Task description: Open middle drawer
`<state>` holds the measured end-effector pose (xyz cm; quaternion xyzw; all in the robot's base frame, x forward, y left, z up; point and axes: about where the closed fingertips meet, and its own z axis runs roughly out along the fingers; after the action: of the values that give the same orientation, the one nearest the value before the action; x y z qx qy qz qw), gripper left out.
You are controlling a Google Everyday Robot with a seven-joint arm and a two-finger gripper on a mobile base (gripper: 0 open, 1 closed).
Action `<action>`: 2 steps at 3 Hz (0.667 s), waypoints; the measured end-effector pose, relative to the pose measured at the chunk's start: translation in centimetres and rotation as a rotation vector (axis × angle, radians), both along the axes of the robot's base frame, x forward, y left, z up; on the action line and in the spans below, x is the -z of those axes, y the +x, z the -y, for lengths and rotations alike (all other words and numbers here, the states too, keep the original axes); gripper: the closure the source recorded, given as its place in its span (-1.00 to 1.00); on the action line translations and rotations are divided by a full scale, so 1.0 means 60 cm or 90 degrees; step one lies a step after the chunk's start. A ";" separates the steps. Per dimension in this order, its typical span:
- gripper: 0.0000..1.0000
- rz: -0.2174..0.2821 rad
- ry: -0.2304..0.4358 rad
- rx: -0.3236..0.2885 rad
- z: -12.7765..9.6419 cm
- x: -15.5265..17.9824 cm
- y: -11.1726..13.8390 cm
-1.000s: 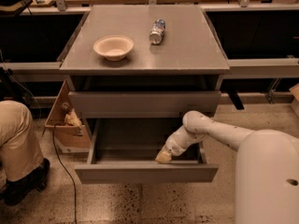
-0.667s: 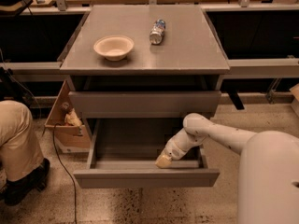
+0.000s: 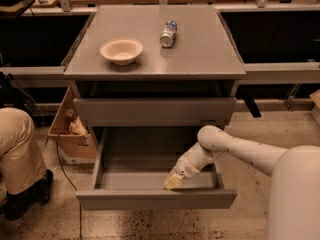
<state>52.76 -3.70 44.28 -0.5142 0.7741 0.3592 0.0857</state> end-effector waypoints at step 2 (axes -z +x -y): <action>1.00 0.002 0.025 -0.001 -0.005 -0.036 -0.018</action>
Offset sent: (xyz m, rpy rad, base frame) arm 0.0036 -0.0012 0.0409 0.0429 -0.0750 -0.0260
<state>51.67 -3.40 46.45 -0.5135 0.7664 0.3736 0.0972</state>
